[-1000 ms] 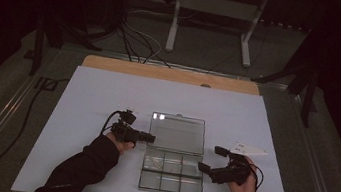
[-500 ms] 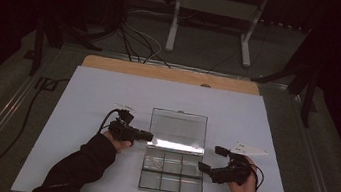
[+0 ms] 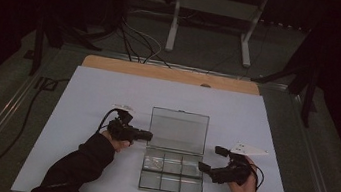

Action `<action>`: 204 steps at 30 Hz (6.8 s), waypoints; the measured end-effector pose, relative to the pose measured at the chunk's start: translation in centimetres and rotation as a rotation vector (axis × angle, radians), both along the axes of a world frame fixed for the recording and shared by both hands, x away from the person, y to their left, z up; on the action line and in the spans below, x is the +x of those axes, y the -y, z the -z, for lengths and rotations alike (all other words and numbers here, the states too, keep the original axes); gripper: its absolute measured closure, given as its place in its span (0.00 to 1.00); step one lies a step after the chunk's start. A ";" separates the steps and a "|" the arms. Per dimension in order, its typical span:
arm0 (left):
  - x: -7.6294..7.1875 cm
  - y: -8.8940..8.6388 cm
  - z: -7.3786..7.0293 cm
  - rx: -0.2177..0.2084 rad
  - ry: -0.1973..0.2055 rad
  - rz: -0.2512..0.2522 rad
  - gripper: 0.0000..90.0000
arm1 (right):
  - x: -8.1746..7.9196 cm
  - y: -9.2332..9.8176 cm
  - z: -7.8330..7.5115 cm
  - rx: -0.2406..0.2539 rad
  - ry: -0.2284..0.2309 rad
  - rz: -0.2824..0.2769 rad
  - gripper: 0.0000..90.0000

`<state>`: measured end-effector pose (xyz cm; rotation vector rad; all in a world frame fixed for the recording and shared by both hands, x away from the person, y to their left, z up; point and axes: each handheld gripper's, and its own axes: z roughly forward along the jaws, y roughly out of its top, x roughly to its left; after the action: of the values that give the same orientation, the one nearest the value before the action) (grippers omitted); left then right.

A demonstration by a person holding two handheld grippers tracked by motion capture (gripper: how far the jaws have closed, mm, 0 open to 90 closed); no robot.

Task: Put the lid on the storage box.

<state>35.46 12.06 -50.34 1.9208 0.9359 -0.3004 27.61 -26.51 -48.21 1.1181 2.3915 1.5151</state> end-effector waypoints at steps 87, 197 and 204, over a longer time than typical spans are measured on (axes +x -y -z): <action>-4.4 0.8 -1.8 0.209 0.574 0.154 0.95 | -2.6 0.2 -0.9 0.024 -0.006 -0.053 0.00; -9.2 -8.3 -2.1 0.069 0.393 0.022 0.01 | -3.0 0.5 -1.5 0.039 -0.083 0.030 1.00; -9.4 -8.3 -1.9 0.088 0.405 0.029 0.01 | -3.6 0.4 -1.3 0.025 -0.094 0.023 1.00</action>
<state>26.10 20.36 -48.43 1.9769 0.6599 0.1145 23.97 -26.93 -46.88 1.2448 2.4165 1.5215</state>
